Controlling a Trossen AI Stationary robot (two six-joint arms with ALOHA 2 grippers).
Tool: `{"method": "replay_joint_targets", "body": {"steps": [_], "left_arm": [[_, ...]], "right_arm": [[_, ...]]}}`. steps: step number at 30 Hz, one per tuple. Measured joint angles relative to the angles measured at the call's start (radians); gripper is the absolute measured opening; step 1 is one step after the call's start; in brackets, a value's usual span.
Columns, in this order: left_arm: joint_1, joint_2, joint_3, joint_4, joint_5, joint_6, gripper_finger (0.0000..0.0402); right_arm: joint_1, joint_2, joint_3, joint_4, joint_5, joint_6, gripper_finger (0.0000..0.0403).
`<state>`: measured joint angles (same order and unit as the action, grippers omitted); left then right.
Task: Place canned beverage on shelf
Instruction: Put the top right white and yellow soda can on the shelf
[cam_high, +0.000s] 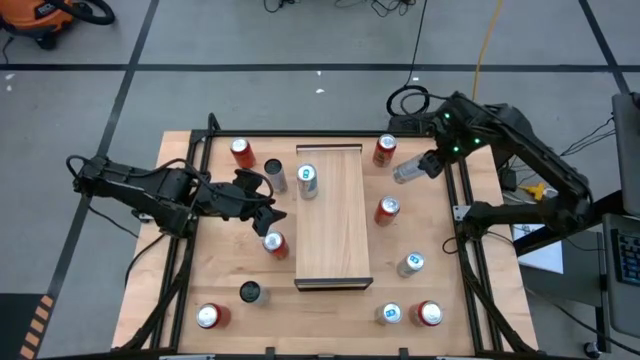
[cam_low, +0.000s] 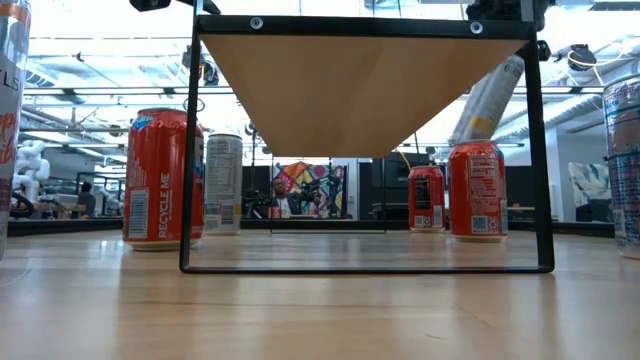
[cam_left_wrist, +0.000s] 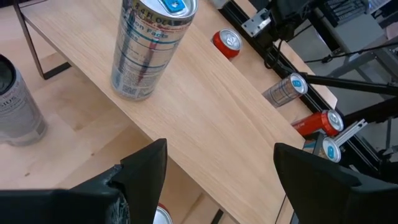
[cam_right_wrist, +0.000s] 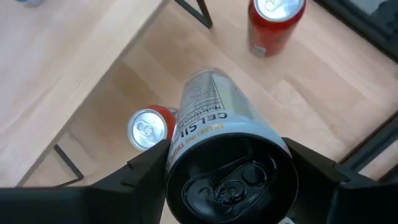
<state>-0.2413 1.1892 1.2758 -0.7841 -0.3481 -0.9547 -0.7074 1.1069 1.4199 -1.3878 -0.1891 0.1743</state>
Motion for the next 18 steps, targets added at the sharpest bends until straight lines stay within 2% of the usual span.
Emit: {"method": "replay_joint_targets", "body": {"steps": [7, 18], "left_arm": [[0.000, 0.000, 0.000, 0.000, 0.000, 0.000, 0.0297], [0.000, 0.000, 0.000, 0.038, -0.006, 0.000, 0.0297]], "right_arm": [[0.046, -0.002, 0.043, -0.001, -0.009, 0.005, 0.0235], [0.077, -0.006, 0.049, 0.013, -0.137, 0.051, 0.0235]]}}
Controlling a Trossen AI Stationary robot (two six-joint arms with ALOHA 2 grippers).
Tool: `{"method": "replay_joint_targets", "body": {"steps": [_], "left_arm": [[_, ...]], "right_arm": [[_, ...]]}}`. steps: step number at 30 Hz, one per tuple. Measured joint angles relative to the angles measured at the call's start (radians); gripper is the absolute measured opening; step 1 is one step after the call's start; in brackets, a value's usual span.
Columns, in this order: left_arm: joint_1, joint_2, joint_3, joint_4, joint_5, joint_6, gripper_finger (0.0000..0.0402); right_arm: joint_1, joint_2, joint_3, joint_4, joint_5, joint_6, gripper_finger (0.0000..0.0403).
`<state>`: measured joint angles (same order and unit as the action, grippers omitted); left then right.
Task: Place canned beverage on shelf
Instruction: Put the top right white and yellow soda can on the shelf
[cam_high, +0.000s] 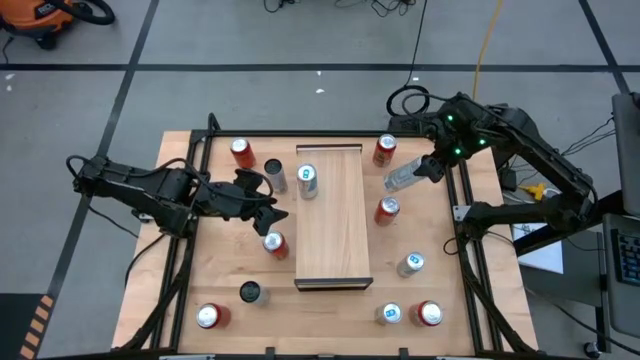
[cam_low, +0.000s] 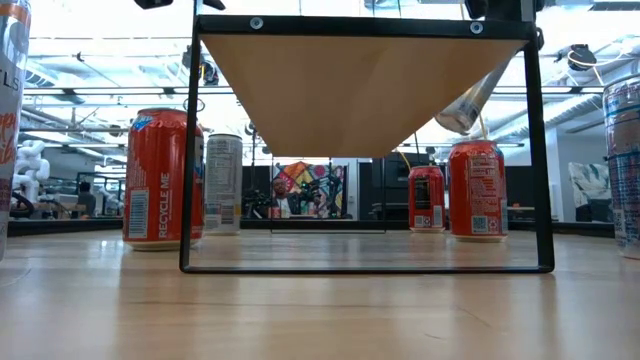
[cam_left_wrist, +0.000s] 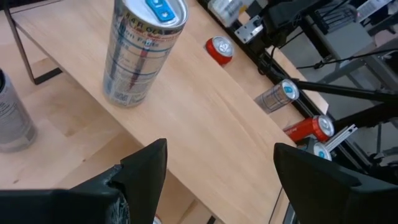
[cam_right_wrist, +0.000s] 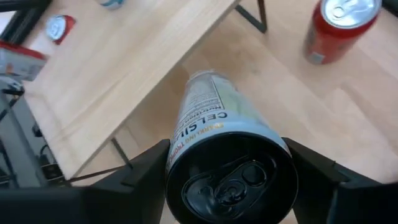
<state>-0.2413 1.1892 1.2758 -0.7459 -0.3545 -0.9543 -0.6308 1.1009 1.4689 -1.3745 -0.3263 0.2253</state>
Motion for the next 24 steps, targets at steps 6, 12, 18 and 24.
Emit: {"method": "replay_joint_targets", "body": {"steps": [6, 12, 18, 24], "left_arm": [[0.000, 0.000, 0.000, 0.026, -0.016, 0.000, 0.0297], [0.000, 0.000, 0.000, 0.064, -0.030, 0.027, 0.0297], [0.000, 0.000, 0.000, 0.200, -0.064, 0.181, 0.0297], [0.000, 0.004, 0.000, 0.369, -0.102, 0.426, 0.0297]], "right_arm": [[0.018, -0.009, 0.000, 0.047, -0.073, 0.027, 0.0235], [0.041, -0.022, 0.001, 0.130, -0.150, 0.087, 0.0235], [0.078, -0.024, 0.001, 0.226, -0.177, 0.164, 0.0235], [0.122, -0.024, 0.001, 0.283, -0.177, 0.233, 0.0235]]}}
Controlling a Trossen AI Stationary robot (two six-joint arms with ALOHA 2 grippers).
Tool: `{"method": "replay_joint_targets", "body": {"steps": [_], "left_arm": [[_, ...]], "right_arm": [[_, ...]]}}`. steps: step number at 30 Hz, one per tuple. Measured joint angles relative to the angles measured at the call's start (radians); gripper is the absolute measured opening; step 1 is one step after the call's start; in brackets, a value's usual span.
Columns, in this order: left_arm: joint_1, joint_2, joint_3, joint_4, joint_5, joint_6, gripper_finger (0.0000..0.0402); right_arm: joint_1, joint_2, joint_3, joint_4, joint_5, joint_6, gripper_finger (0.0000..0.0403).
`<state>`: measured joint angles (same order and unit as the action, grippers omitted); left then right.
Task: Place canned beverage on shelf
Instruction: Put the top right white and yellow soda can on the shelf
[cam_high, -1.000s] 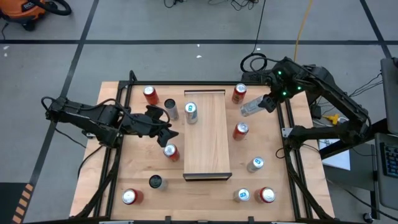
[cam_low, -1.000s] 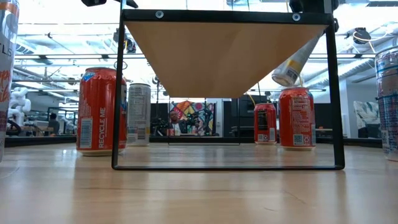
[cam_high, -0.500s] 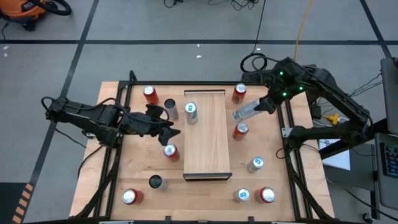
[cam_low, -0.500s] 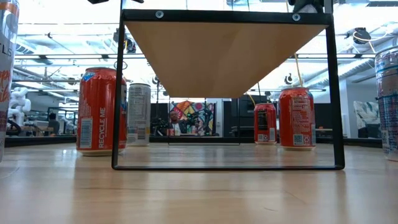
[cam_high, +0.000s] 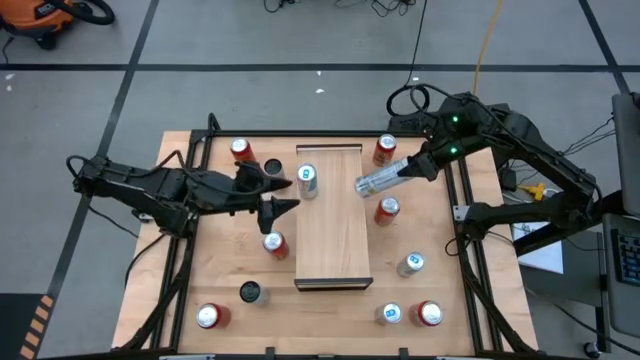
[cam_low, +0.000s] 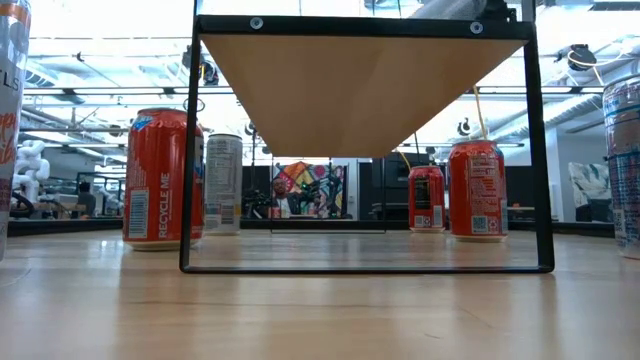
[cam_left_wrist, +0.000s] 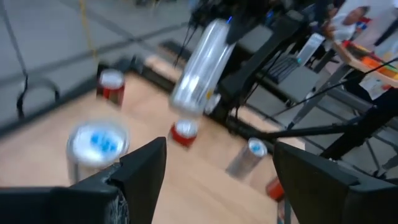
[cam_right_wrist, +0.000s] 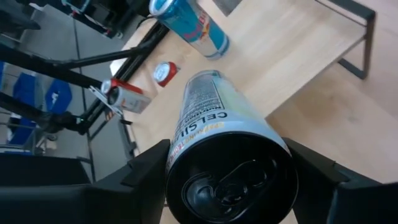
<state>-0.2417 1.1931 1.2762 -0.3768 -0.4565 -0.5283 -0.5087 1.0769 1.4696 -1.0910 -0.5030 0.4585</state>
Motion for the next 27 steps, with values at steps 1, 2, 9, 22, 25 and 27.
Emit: {"method": "replay_joint_targets", "body": {"steps": [1, 2, 9, 22, 25, 27], "left_arm": [[0.000, 0.001, 0.000, 0.025, 0.000, 0.044, 0.0297], [0.000, 0.003, 0.000, 0.045, -0.001, 0.087, 0.0297], [-0.003, 0.048, 0.001, 0.173, -0.012, 0.290, 0.0297], [-0.012, 0.150, 0.001, 0.267, 0.035, 0.309, 0.0297], [-0.023, 0.152, -0.001, 0.263, 0.034, 0.308, 0.0297], [-0.030, 0.155, 0.000, 0.268, 0.021, 0.308, 0.0297]], "right_arm": [[0.008, 0.000, 0.000, 0.005, 0.000, 0.011, 0.0235], [0.015, 0.000, 0.000, 0.010, 0.000, 0.024, 0.0235], [0.069, 0.000, 0.000, 0.076, 0.000, 0.107, 0.0235], [0.172, 0.005, 0.000, 0.161, 0.007, 0.221, 0.0235], [0.197, 0.007, 0.000, 0.164, 0.029, 0.240, 0.0235], [0.211, 0.009, 0.000, 0.164, 0.039, 0.254, 0.0235]]}}
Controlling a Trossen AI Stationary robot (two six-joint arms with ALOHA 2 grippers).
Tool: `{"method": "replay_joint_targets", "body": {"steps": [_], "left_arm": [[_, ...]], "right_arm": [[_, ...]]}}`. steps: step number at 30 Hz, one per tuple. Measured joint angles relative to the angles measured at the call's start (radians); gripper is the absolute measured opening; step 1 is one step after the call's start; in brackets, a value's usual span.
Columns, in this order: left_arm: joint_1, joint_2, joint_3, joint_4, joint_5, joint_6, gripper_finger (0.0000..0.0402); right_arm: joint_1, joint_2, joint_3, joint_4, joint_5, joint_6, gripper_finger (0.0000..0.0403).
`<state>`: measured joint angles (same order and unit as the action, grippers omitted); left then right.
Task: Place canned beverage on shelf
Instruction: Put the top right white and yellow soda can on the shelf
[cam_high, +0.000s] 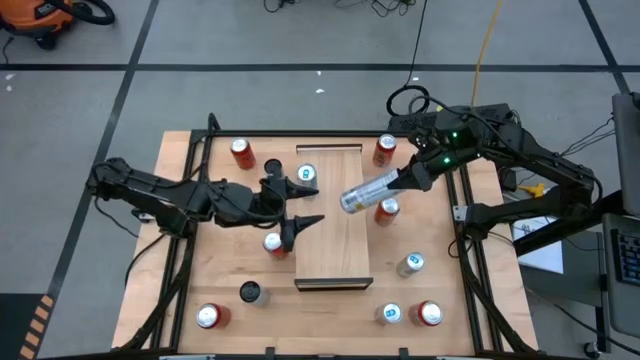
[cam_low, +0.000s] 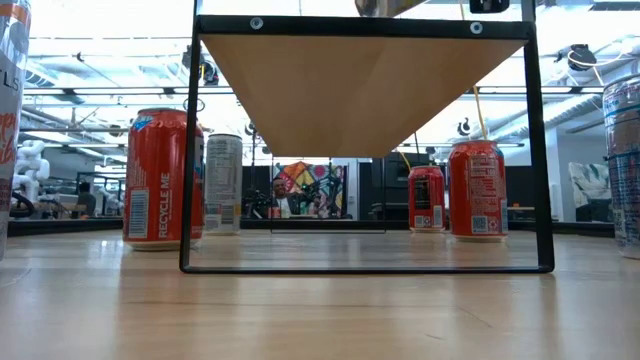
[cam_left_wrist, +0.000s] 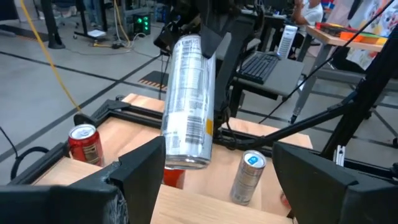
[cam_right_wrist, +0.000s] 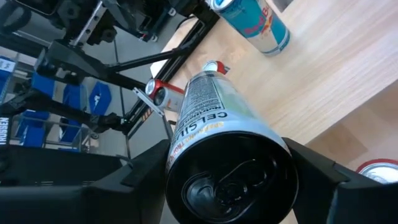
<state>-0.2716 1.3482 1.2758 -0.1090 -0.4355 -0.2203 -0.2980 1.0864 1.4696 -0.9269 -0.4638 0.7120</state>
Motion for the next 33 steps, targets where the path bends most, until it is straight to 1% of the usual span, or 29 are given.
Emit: {"method": "replay_joint_targets", "body": {"steps": [3, 7, 11, 14, 19, 22, 26, 33], "left_arm": [[-0.020, 0.003, 0.000, -0.004, -0.026, 0.003, 0.0297], [-0.052, 0.016, 0.001, -0.001, -0.061, 0.055, 0.0297], [-0.071, 0.039, 0.000, -0.004, -0.071, 0.079, 0.0303], [-0.082, 0.058, 0.000, -0.002, -0.075, 0.080, 0.0324], [-0.085, 0.089, 0.000, 0.003, -0.078, 0.089, 0.0373], [-0.084, 0.104, 0.000, 0.026, -0.081, 0.099, 0.0391], [-0.085, 0.114, 0.000, 0.024, -0.122, 0.099, 0.0395], [-0.081, 0.138, 0.002, 0.017, -0.130, 0.098, 0.0396]], "right_arm": [[0.021, 0.004, 0.000, 0.008, 0.004, 0.024, 0.0235], [0.049, 0.004, 0.000, 0.011, 0.030, 0.060, 0.0235], [0.069, 0.004, 0.000, 0.013, 0.049, 0.099, 0.0235], [0.081, 0.004, 0.000, 0.018, 0.052, 0.123, 0.0235], [0.099, 0.004, 0.000, 0.033, 0.073, 0.150, 0.0235], [0.108, 0.005, 0.000, 0.041, 0.077, 0.167, 0.0235], [0.124, 0.014, 0.000, 0.042, 0.080, 0.187, 0.0235], [0.146, 0.042, 0.000, 0.068, 0.096, 0.193, 0.0235]]}}
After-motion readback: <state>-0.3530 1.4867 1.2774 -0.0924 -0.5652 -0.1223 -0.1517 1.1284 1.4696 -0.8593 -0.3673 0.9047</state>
